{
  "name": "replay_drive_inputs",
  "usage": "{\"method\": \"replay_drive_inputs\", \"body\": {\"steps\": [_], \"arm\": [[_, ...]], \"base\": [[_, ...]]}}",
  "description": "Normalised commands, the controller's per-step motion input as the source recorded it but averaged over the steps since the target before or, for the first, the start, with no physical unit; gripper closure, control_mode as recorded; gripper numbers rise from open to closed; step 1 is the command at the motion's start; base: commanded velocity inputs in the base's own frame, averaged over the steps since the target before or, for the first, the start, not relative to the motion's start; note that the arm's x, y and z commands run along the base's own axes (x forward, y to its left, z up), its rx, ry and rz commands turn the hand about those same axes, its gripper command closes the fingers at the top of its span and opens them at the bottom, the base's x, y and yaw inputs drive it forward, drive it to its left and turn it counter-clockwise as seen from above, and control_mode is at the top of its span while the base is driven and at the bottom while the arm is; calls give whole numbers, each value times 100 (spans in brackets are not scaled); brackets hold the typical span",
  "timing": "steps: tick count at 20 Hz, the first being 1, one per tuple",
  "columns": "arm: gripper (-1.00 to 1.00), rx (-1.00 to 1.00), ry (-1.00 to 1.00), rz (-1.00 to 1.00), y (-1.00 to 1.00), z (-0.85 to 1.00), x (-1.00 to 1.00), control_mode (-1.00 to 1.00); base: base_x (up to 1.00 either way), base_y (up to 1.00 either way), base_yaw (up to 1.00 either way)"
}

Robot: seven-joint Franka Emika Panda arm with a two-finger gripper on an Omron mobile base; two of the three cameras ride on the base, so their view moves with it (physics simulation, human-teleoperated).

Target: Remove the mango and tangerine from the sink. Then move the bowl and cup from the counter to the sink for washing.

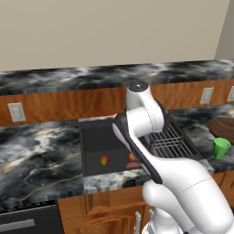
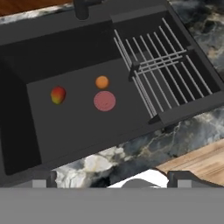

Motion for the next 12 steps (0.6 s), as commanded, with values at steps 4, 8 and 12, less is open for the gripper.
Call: {"method": "replay_drive_inputs", "body": {"steps": [4,8,12], "arm": [[-100,0,10,-3,5,-4,14,-100],[-100,-3,1,-2,7,-11,13,-100],[-100,-3,0,-3,6,-15,13,-100]], "base": [[0,0,0],[0,0,0],[0,0,0]]}}
